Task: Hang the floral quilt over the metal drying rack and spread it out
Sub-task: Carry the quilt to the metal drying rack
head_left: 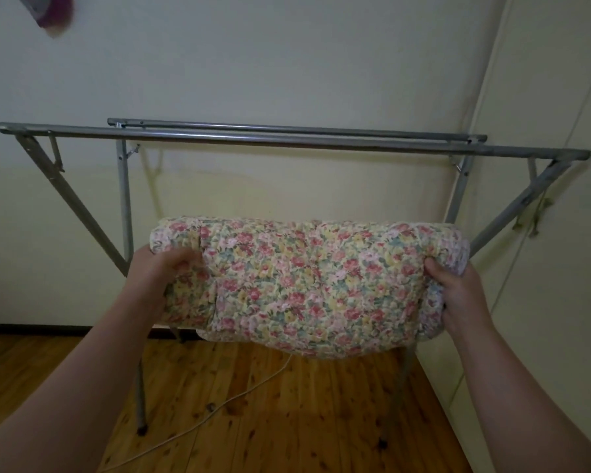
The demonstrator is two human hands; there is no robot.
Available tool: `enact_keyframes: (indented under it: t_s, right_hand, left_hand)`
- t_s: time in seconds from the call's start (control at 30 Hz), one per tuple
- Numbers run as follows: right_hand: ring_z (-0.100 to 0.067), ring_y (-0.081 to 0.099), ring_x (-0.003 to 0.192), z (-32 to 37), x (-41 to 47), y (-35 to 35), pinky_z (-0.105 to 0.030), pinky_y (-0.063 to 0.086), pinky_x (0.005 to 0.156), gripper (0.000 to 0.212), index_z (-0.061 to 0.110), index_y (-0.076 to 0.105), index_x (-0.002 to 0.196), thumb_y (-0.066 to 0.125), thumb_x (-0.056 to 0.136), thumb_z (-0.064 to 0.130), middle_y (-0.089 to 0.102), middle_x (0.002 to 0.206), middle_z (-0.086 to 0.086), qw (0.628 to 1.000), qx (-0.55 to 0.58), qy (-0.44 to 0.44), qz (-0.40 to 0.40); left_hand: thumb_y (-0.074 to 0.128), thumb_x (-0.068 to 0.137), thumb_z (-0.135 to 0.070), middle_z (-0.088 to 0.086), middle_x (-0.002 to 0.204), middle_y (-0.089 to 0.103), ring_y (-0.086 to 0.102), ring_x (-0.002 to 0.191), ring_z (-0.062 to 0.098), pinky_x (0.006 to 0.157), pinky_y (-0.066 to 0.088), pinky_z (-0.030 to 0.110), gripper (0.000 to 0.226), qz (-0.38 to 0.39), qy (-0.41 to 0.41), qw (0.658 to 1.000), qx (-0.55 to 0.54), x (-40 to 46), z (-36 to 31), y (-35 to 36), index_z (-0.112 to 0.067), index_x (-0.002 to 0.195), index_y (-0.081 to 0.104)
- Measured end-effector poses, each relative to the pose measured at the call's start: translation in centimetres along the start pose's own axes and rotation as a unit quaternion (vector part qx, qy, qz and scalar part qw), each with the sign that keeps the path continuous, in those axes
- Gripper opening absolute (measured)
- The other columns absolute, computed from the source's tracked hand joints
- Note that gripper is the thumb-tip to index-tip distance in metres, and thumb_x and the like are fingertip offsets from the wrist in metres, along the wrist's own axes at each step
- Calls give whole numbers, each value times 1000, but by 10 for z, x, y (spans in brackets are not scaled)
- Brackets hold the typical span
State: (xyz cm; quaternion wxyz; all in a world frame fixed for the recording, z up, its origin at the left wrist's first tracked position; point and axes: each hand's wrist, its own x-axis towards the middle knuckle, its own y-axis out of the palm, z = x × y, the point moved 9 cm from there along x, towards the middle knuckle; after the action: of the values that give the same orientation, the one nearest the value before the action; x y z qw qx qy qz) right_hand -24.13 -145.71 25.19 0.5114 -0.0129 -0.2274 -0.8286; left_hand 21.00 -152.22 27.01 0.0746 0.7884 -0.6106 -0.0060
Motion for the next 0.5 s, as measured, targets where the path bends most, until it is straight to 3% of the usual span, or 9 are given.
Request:
enact_keyframes:
  t_s: [0.2,0.33,0.4,0.5]
  right_hand:
    - [-13,68,88,-20,35,10,-26,58,67,36,11,58,117,62,82,4,66,105,-3,1000,-11,4,5]
    - [-20,64,98,-33,63,22,-35,54,78,41,8,55,122,63,81,4,65,111,-7,1000,-24,-6,5]
    - [-25,62,103,-38,78,31,-41,50,86,38,10,57,118,63,81,4,63,115,-12,1000,-28,-11,4]
    - [-24,62,102,-46,103,49,-41,49,87,33,17,60,110,64,80,4,64,111,-8,999,-36,-17,7]
  left_hand:
    - [79,62,-37,10,95,68,66,83,28,72,53,41,58,-2,-16,1000,-10,34,13,22,-11,109,56]
    - [78,59,-47,12,95,68,66,83,30,71,53,41,61,-2,-33,999,-9,68,21,32,-10,102,56]
    - [75,55,-58,12,94,70,67,84,33,78,53,47,70,9,-68,997,-17,88,26,38,-8,102,62]
    - [63,62,-67,9,84,75,71,76,32,72,52,44,53,60,-109,991,-47,122,27,52,-19,83,74]
